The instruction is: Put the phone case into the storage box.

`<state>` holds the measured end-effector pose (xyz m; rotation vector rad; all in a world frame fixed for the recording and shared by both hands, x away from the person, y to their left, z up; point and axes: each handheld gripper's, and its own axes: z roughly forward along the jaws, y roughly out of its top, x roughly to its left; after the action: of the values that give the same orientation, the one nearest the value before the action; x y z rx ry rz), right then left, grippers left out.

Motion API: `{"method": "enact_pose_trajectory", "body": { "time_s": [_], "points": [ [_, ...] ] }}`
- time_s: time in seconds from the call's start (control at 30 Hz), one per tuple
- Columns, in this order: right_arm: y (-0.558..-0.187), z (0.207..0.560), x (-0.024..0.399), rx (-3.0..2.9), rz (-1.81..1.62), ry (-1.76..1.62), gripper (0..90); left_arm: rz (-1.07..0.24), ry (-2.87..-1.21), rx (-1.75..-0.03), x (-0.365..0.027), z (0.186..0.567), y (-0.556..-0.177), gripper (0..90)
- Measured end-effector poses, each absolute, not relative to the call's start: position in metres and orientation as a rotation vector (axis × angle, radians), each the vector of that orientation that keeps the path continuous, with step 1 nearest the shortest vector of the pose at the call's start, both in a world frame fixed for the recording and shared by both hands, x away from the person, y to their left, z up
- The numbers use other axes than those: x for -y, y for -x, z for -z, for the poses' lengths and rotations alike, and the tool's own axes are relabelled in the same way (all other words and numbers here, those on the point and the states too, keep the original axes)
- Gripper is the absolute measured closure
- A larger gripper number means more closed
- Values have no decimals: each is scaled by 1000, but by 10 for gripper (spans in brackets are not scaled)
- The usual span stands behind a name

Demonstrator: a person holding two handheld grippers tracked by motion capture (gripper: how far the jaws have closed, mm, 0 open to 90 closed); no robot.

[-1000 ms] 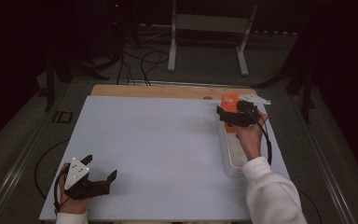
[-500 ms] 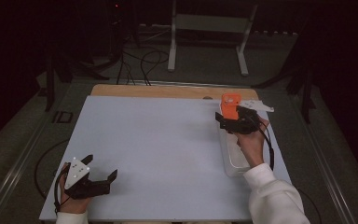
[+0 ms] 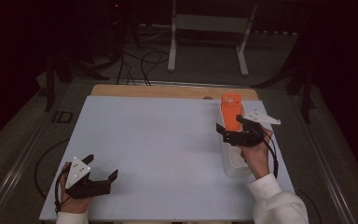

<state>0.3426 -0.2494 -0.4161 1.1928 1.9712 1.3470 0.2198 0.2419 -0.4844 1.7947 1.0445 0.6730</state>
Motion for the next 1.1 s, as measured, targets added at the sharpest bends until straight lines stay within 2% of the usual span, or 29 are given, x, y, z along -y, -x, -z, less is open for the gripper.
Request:
{"method": "enact_pose_trajectory", "body": {
  "time_s": [1.1],
  "points": [
    [-260,459,271,-1925,-1528,-1117,75,-656,-1770,-1010,-245,474,-226,0]
  ]
}}
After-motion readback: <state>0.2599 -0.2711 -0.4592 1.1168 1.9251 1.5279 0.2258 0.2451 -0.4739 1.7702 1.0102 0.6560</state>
